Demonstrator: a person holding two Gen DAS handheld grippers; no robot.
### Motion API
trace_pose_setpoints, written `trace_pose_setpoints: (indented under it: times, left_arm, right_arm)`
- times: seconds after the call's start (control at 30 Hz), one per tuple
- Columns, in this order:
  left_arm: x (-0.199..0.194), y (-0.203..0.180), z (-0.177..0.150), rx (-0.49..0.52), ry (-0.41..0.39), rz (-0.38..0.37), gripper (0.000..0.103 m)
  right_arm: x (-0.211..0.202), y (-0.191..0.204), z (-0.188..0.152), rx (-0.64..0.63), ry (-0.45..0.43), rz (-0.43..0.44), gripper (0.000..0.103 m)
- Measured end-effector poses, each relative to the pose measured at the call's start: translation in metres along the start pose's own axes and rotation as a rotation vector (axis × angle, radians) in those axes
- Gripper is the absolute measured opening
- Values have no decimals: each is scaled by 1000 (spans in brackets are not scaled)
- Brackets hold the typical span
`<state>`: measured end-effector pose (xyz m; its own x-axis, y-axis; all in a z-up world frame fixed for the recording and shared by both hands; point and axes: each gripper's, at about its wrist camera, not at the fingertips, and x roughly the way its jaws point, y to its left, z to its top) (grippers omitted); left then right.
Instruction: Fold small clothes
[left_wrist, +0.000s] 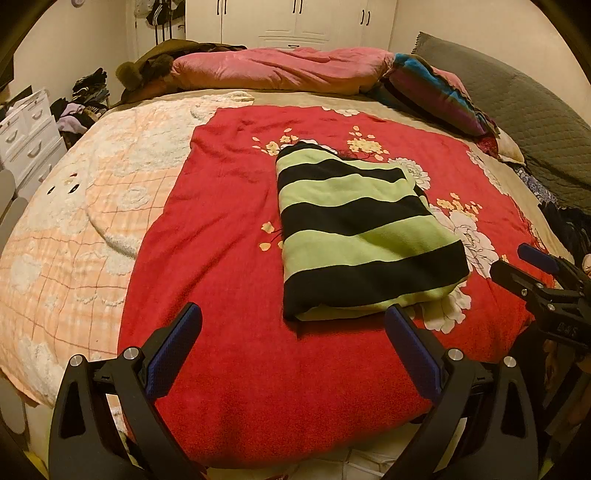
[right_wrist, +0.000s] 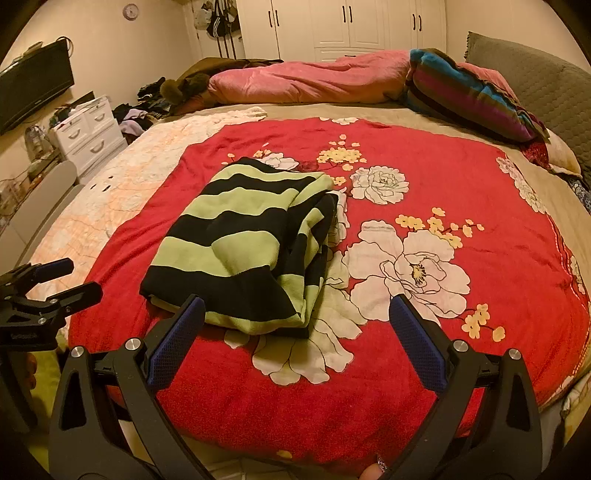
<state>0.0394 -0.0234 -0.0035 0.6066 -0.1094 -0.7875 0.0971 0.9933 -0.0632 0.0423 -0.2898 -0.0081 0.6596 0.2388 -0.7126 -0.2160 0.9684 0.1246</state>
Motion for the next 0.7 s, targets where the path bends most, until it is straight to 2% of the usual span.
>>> trace_pose_setpoints:
  times: [0.27, 0.57, 0.7]
  left_arm:
    - [3, -3, 0, 8, 10, 15, 99]
    - [15, 4, -1, -29, 53, -16, 99]
    - [18, 16, 5, -52, 41, 15, 99]
  right_arm:
    - [2, -2, 0, 3, 6, -2, 94]
    - [9, -6, -4, 22, 25, -5, 94]
    - [15, -14, -3, 51, 40, -6, 94]
